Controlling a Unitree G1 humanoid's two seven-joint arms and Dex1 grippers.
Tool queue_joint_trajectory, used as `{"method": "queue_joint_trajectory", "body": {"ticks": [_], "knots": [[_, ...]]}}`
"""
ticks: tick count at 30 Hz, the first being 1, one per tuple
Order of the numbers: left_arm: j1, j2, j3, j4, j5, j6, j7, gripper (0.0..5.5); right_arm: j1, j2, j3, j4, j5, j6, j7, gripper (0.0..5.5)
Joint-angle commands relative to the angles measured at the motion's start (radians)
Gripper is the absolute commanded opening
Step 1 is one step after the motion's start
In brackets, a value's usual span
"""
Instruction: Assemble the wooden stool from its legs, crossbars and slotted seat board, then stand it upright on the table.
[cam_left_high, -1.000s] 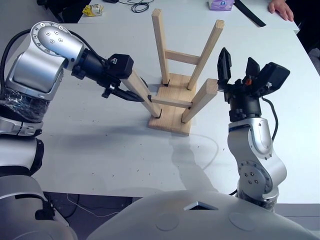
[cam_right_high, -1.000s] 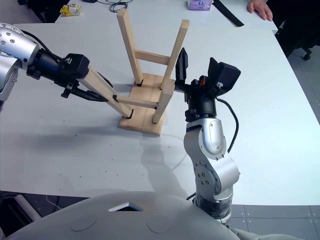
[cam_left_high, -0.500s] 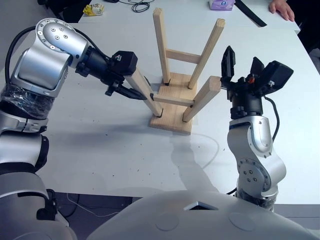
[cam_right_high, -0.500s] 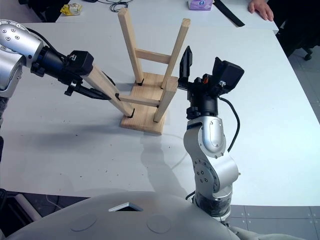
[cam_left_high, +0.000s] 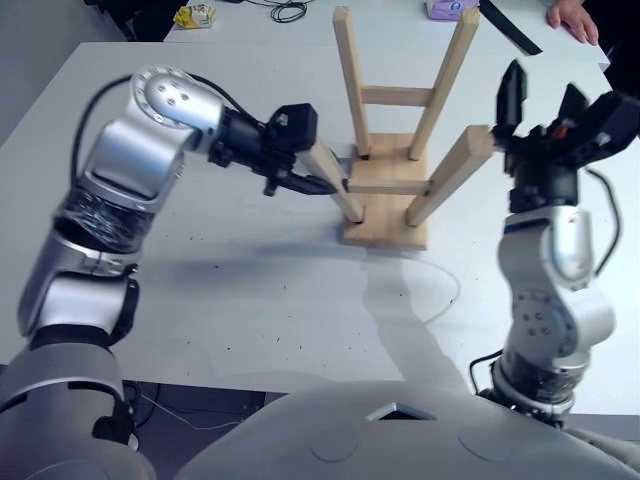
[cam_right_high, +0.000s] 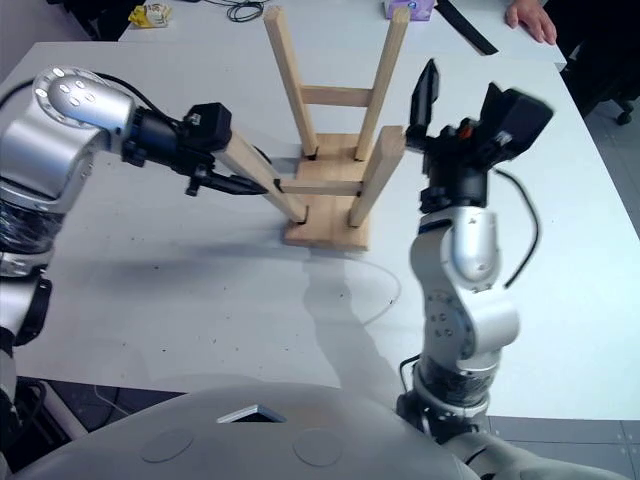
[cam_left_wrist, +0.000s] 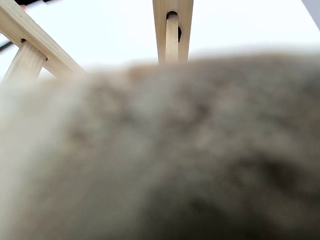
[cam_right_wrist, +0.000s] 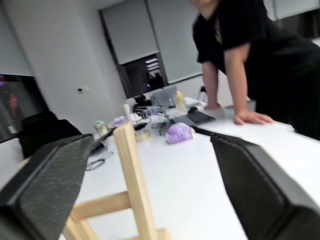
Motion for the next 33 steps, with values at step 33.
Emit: {"method": "queue_joint_trajectory", "body": {"ticks": [33], "knots": [[-0.215, 0.112, -0.049, 0.232, 0.155, -0.075, -0.199, 2.05, 0.061, -0.356, -0.227, -0.163, 0.485, -0.046, -0.021, 1.27]]}}
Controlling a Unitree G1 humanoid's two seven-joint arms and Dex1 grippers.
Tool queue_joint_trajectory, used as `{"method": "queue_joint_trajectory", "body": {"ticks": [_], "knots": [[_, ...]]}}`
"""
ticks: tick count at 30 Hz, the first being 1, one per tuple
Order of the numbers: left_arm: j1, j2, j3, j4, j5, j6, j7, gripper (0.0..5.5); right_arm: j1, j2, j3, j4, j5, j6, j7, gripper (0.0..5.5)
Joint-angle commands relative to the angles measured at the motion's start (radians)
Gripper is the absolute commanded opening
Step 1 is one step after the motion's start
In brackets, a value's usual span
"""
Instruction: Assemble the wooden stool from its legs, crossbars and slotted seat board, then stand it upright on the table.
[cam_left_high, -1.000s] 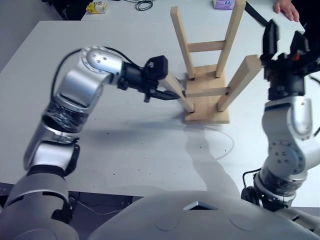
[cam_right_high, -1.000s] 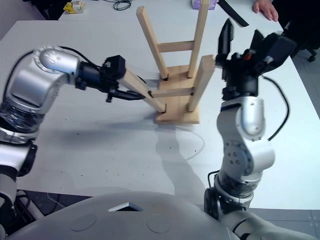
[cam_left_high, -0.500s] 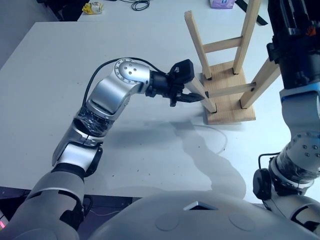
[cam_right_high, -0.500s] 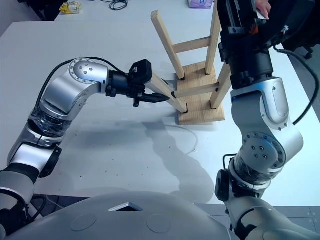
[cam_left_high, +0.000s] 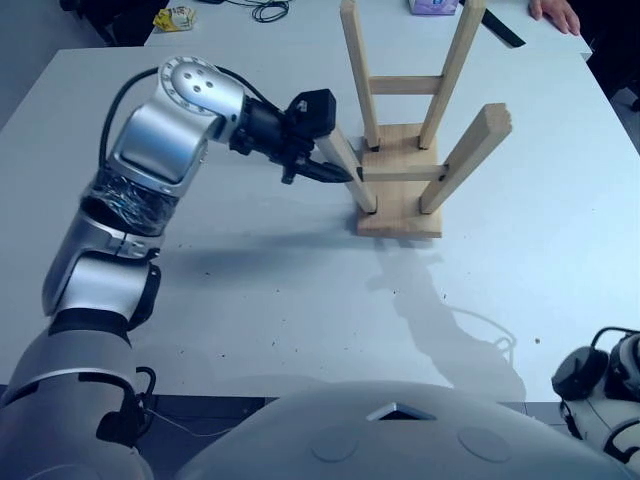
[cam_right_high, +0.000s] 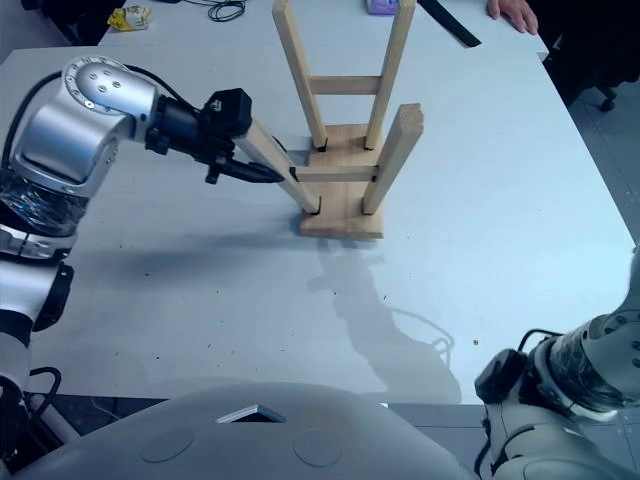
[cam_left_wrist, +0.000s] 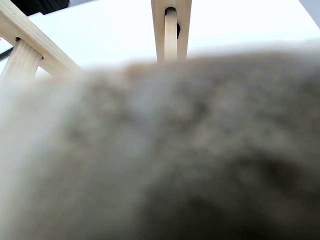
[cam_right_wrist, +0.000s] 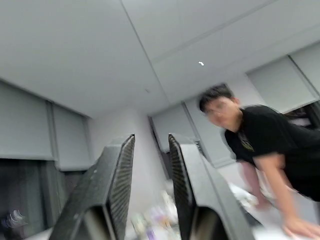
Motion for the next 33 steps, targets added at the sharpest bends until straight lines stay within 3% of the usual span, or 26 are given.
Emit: {"method": "queue_joint_trajectory", "body": {"ticks": [1, 4, 7, 13, 17, 27, 33], "knots": [[-0.049, 0.088, -0.003, 0.023, 0.066, -0.005, -0.076, 2.05, 0.062, 0.037, 0.321, -0.114, -0.214, 0.103, -0.108, 1.27], [-0.049, 0.117, -0.007, -0.008, 0.075, 0.026, -0.122, 2.05, 0.02, 0.103, 0.565, -0.163, -0.37, 0.163, -0.22, 1.27], [-0.014, 0.146, -0.003, -0.099, 0.057, 0.124, -0.122, 2.05, -0.023, 0.188, 0.762, -0.158, -0.507, 0.225, -0.306, 0.78], [0.068, 0.168, 0.016, -0.242, 0.03, 0.334, -0.035, 2.05, -0.089, 0.323, 0.973, -0.128, -0.668, 0.331, -0.362, 0.01], [0.121, 0.159, 0.042, -0.312, -0.003, 0.44, 0.045, 2.05, -0.169, 0.434, 1.016, -0.095, -0.689, 0.368, -0.33, 0.0], [0.246, 0.162, 0.075, -0.441, -0.079, 0.544, 0.173, 2.05, 0.113, 0.493, 1.104, 0.143, -0.821, 0.325, -0.266, 0.0], [0.246, 0.176, 0.05, -0.449, -0.098, 0.543, 0.177, 2.05, 0.002, 0.553, 1.101, 0.05, -0.88, 0.315, -0.203, 0.0]]}}
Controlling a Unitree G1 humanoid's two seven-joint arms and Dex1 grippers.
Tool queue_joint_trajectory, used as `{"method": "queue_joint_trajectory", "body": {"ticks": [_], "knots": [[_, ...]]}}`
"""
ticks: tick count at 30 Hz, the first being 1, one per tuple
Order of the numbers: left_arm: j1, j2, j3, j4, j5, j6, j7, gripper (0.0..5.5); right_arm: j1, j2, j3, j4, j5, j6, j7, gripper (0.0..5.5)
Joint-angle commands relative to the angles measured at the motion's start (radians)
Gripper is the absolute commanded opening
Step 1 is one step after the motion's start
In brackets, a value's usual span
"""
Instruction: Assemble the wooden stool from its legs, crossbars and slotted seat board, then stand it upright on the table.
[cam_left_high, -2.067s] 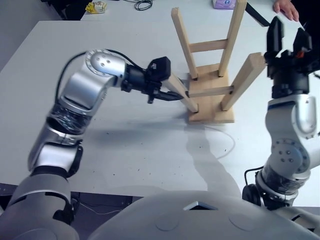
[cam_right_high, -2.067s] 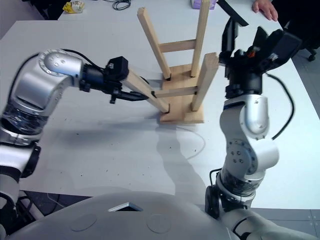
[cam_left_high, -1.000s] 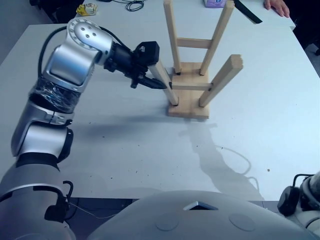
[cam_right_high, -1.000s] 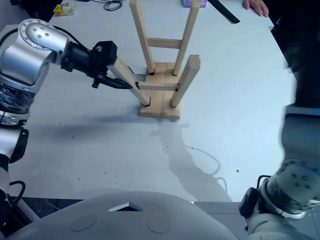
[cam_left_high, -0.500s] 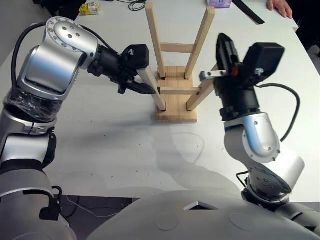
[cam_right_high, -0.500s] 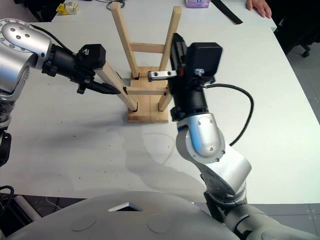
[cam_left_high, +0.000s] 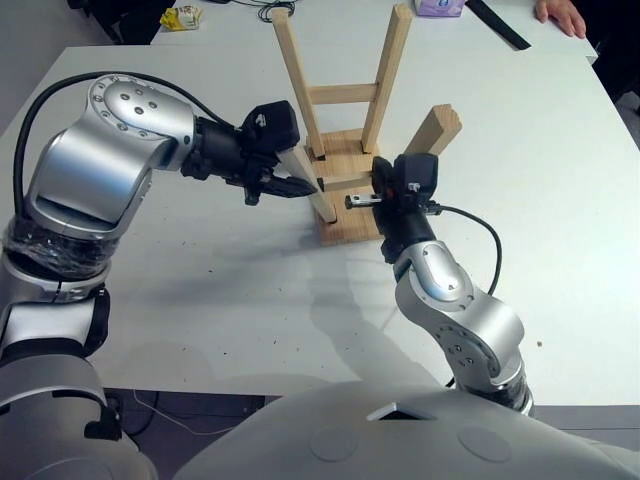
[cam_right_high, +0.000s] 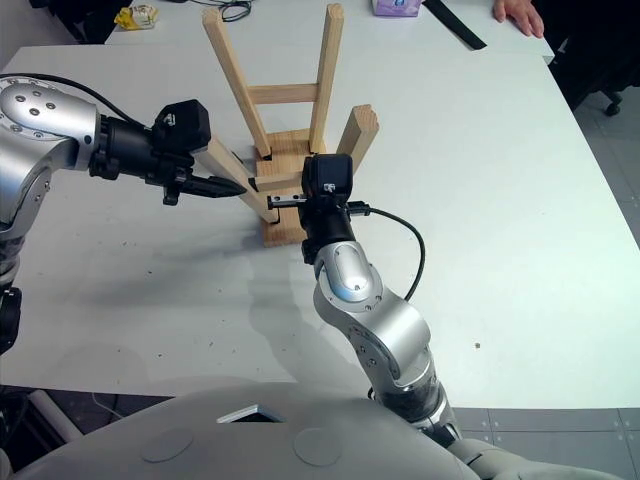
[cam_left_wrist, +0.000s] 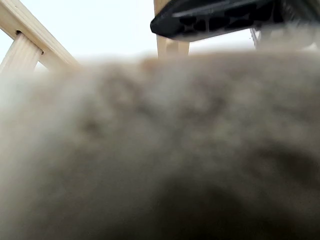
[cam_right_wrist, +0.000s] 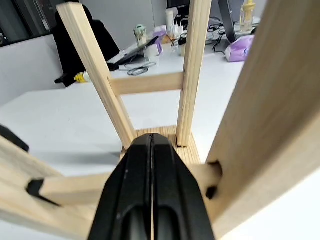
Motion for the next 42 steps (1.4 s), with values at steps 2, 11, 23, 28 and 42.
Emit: {"method": "queue_joint_trajectory", "body": {"ticks": [2, 11, 23, 28, 42], "knots": [[0.023, 0.008, -0.109, 0.068, 0.005, 0.012, -0.035, 2.05, -0.152, 0.063, -0.023, -0.089, -0.054, -0.037, 0.058, 0.0], [-0.17, -0.032, -0.284, 0.272, 0.1, -0.17, -0.198, 2.05, 0.04, 0.074, 0.04, 0.199, -0.1, -0.05, 0.089, 0.0], [-0.175, -0.045, -0.345, 0.288, 0.122, -0.223, -0.258, 2.05, -0.114, 0.141, 0.012, 0.106, -0.162, -0.207, 0.084, 0.0], [-0.161, -0.043, -0.35, 0.295, 0.129, -0.237, -0.258, 2.05, -0.149, 0.132, -0.017, 0.072, -0.165, -0.273, 0.099, 0.0], [-0.146, -0.054, -0.363, 0.287, 0.128, -0.227, -0.246, 2.05, 0.062, 0.171, 0.064, 0.249, -0.066, -0.103, 0.061, 0.0]]}}
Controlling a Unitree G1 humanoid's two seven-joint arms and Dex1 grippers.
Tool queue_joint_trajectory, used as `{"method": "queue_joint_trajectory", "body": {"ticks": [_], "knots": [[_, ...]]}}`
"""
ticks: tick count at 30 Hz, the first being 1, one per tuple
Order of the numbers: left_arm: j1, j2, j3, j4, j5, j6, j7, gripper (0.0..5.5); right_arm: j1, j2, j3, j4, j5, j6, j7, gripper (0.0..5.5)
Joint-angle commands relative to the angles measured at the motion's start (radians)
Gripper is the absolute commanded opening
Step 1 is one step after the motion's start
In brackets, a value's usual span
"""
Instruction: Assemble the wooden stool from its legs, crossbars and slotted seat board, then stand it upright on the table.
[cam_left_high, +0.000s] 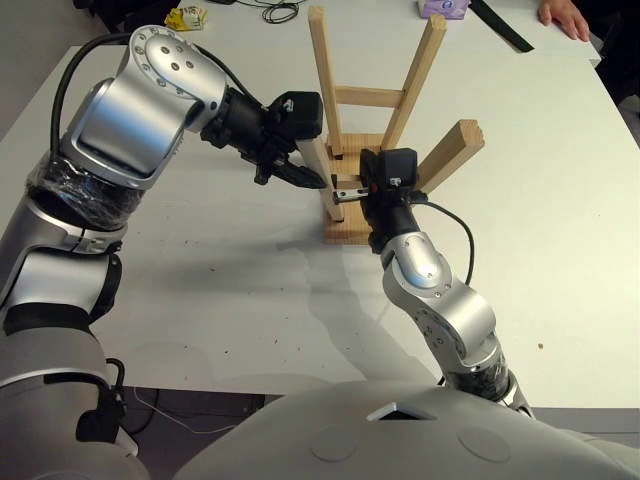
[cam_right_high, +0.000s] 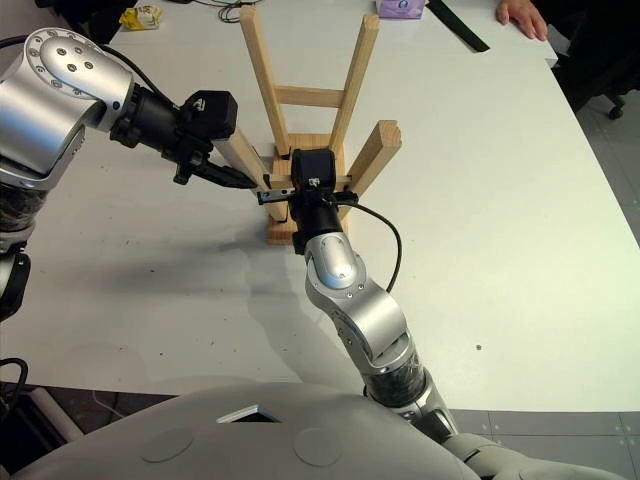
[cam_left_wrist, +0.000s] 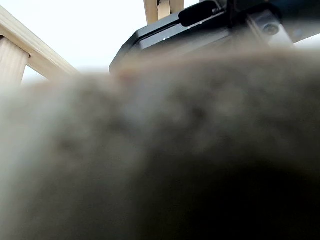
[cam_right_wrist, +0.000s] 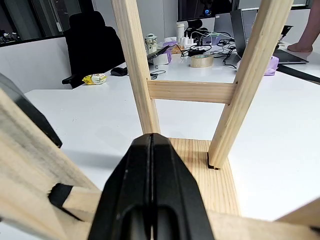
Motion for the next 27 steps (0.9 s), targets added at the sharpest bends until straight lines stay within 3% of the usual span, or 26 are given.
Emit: {"method": "queue_joint_trajectory", "body": {"ticks": [1, 5, 11, 12, 18, 24, 27], "knots": [[0.1, -0.009, -0.128, -0.01, 0.044, 0.035, -0.052, 2.05, 0.071, 0.169, 0.032, 0.059, 0.037, 0.05, -0.025, 0.0], [0.102, -0.057, -0.102, -0.005, 0.021, 0.074, 0.0, 2.05, 0.055, 0.155, 0.026, 0.075, 0.043, 0.04, -0.004, 0.0], [0.118, -0.142, 0.064, -0.038, -0.095, 0.167, 0.09, 2.05, 0.041, 0.099, 0.008, 0.054, 0.048, 0.025, 0.053, 0.0], [0.134, -0.133, 0.086, -0.056, -0.106, 0.177, 0.091, 2.42, 0.038, 0.092, 0.003, 0.041, 0.048, 0.027, 0.061, 0.0], [0.199, -0.122, 0.241, -0.096, -0.116, 0.204, 0.234, 3.38, 0.032, 0.05, -0.032, -0.036, 0.065, 0.051, 0.116, 0.0], [0.324, -0.086, 0.405, -0.212, -0.187, 0.243, 0.317, 3.38, 0.024, -0.012, -0.11, -0.103, 0.069, 0.077, 0.194, 0.0], [0.411, -0.126, 0.57, -0.322, -0.323, 0.328, 0.363, 3.38, -0.024, -0.032, -0.185, -0.161, 0.098, 0.101, 0.252, 0.0]]}}
